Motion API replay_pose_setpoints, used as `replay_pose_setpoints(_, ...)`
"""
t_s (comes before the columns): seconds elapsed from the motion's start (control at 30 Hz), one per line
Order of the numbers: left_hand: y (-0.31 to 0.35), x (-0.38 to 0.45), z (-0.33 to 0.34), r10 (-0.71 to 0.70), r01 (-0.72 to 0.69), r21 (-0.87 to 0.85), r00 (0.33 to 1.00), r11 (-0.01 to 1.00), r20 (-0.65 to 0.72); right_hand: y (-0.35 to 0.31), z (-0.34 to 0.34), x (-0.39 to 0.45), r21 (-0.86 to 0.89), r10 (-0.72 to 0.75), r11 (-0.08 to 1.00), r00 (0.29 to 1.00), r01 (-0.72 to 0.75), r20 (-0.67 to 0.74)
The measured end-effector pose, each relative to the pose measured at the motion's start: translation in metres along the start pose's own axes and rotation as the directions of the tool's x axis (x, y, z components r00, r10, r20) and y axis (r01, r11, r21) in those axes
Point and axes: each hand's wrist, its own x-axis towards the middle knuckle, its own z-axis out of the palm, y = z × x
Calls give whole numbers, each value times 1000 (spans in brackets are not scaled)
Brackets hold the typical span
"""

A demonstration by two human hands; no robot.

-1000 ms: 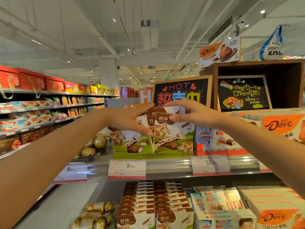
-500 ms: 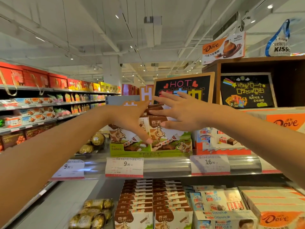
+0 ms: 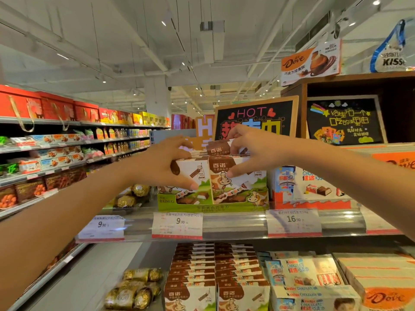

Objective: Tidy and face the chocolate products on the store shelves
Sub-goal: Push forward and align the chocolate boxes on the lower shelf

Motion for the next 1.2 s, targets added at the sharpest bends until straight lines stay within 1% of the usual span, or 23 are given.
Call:
replay_pose_setpoints(0.07,8,8,-4,33,-39,140,999,989,43,3,-1,-1,22,-12,1000,1000,12,14)
replay_pose_setpoints(0.13,17,15,-13,0,-21,189,994,982,111,5,-4,-2,63,-23,998,998,19,57)
replay_pose_setpoints(0.23,24,22,-22,-42,10,138,971,990,235,5,-10,-1,121,-23,993,995,12,94)
replay_pose_setpoints(0.3,29,25,-21,-50,17,106,949,994,310,3,-11,2,123,-30,992,996,20,78)
replay_pose_setpoints(0.37,33,28,-17,-62,28,108,943,994,326,2,-9,5,107,-38,994,997,30,69)
replay_pose_setpoints(0.43,35,29,-15,-56,28,94,949,995,310,2,-6,4,103,-50,994,997,44,59)
replay_pose_setpoints(0.57,34,24,-16,-20,20,2,961,1000,274,1,-3,0,200,-35,979,999,33,6)
replay_pose_setpoints(0.73,17,14,-16,29,-3,-172,988,985,151,11,-8,-4,139,-33,990,999,27,39)
replay_pose_setpoints(0.87,11,7,-14,26,-12,-224,998,975,59,11,-9,2,94,-17,995,998,11,67)
replay_pose_setpoints(0.93,10,8,-12,-3,16,-181,998,983,68,11,-9,6,43,-9,999,996,5,92)
replay_pose_setpoints(1.0,10,9,-11,-45,58,-105,992,993,122,8,-10,8,-29,-33,999,996,36,86)
replay_pose_setpoints(1.1,13,11,-10,-72,87,-72,978,994,196,-1,-11,10,-135,-98,986,995,99,11)
replay_pose_setpoints(1.2,16,11,-10,-86,107,-93,974,990,207,-5,-16,13,-352,-150,930,983,105,-103)
